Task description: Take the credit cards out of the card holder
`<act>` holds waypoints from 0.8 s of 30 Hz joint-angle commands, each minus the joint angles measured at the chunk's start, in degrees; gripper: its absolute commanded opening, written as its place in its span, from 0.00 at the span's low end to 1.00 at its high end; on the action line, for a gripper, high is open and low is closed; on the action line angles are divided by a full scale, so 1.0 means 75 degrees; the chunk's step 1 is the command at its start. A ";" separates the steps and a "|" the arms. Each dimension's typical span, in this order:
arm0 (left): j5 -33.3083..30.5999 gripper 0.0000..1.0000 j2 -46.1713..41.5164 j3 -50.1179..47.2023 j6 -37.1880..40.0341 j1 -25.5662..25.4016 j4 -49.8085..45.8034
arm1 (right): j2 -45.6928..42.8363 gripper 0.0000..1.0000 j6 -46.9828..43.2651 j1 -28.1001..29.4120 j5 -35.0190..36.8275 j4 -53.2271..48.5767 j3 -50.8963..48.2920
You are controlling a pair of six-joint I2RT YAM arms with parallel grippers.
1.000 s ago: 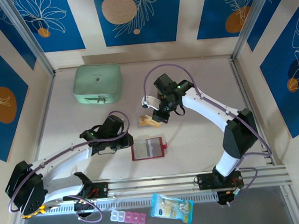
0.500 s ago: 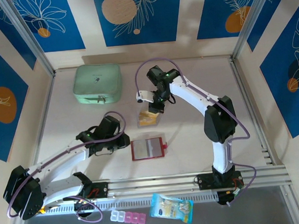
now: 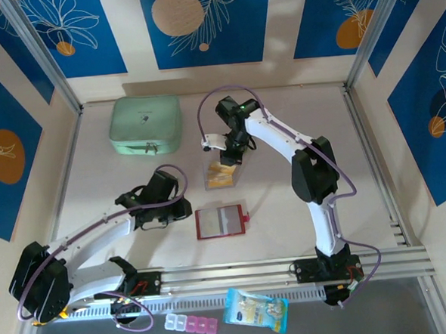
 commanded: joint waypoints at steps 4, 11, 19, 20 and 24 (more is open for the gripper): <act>0.0237 0.18 0.0211 -0.0017 0.0250 0.0202 0.0018 | 0.0394 0.00 -0.0170 0.0077 -0.0113 -0.0314 0.0281; 0.0377 0.18 0.0412 -0.0042 0.0285 0.0307 0.0168 | 0.0549 0.02 -0.0129 0.0103 -0.0166 -0.0238 0.0107; 0.0470 0.17 0.0539 0.0000 0.0288 0.0353 0.0220 | 0.0531 0.12 -0.0031 0.0073 -0.0056 -0.0284 0.0065; 0.0484 0.17 0.0543 0.0019 0.0277 0.0357 0.0217 | 0.0495 0.12 -0.0019 0.0066 -0.0051 -0.0339 0.0107; 0.0538 0.17 0.0480 -0.0024 0.0220 0.0352 0.0257 | 0.0234 0.13 0.0133 0.0042 -0.0144 -0.0372 0.0085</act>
